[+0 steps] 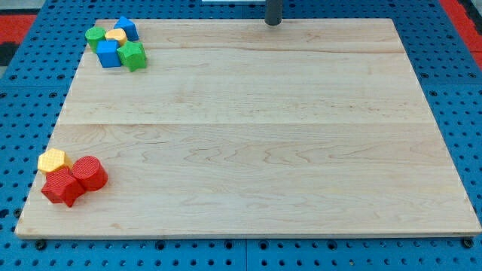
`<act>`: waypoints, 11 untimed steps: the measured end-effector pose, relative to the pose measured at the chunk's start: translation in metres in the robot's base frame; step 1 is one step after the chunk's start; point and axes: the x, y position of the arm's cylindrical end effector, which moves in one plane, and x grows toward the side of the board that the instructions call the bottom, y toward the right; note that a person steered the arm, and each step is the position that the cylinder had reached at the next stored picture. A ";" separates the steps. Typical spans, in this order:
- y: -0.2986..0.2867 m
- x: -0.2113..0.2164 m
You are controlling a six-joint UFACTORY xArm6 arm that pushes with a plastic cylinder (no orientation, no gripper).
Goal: Point your arm towards the bottom center of the board
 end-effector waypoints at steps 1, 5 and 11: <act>0.001 -0.002; 0.005 0.000; 0.038 0.302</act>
